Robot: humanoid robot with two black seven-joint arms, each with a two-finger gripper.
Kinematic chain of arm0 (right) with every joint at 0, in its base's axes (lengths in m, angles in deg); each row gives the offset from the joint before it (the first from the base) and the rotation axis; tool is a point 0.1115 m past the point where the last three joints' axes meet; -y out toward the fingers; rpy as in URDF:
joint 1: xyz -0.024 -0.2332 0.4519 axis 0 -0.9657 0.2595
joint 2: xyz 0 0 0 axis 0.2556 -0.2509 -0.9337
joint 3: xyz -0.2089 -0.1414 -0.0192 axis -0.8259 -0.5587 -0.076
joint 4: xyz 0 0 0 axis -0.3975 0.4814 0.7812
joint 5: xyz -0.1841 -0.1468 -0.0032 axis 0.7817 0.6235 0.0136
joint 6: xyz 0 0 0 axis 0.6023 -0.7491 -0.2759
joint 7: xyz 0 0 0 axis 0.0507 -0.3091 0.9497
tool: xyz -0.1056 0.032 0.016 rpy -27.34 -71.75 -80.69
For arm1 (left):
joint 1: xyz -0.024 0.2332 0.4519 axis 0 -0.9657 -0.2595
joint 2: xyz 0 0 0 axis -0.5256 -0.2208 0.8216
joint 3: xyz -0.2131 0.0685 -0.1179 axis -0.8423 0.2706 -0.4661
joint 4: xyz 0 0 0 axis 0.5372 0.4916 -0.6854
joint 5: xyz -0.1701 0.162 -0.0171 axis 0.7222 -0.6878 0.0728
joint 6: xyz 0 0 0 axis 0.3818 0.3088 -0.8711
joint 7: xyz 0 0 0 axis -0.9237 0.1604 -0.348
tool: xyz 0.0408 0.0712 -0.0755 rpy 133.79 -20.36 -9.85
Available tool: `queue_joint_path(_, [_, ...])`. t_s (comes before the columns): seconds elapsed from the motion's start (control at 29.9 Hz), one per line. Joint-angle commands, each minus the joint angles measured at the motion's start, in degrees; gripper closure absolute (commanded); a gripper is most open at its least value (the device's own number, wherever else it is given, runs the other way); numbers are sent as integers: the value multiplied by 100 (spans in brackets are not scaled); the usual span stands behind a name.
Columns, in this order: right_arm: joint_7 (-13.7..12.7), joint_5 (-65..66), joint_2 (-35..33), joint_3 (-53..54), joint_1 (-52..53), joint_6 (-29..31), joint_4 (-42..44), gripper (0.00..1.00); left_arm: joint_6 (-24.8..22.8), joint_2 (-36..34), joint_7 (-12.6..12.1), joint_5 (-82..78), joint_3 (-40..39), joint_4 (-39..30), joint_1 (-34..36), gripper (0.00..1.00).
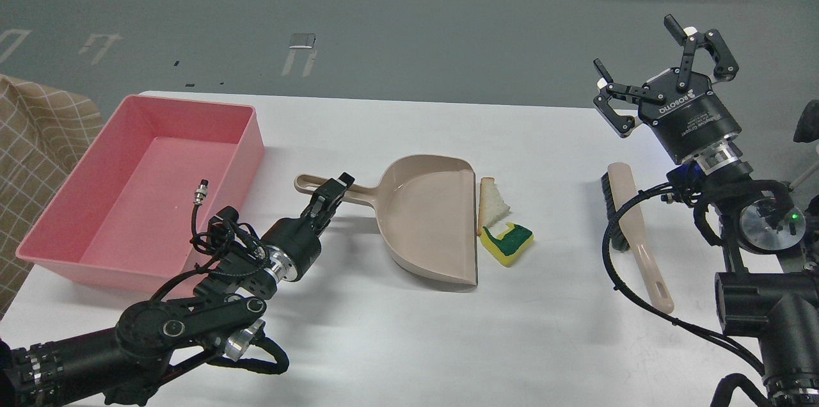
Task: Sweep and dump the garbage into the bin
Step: 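Move the left gripper down to the beige dustpan handle and grasp it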
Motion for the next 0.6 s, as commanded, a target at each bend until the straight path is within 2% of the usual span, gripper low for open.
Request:
queue_joint_path(0.0, [0,6,0,1,4,0,1,0,0,-3,16,2,0,8,1,72])
queue_joint_path(0.07, [0,6,-9,1,4,0,1,0,0,-3,25,-6,0,8,10,79])
queue_joint_path(0.13, [0,6,-9,1,4,0,1,0,0,5,25,2,0,8,18,82])
queue_joint_path(0.17, [-9,6,-9,-8,-5,0,1,0,0,5,42,-6,0,0,18,88])
queue_joint_path(0.27, [-9,6,-17,-17,4,0,-8,0,0,5,42,-6,0,0,18,92])
queue_joint_path(0.3, [-9,6,-26,-17,4,0,-8,0,0,5,42,-7,0,8,18,96])
queue_joint_path(0.4, [-18,15,-35,-26,4,0,0,0,0,14,42,-7,0,0,18,100])
queue_joint_path(0.57, [-44,77,-79,-26,-23,0,-26,0,0,5,51,-15,0,0,18,100])
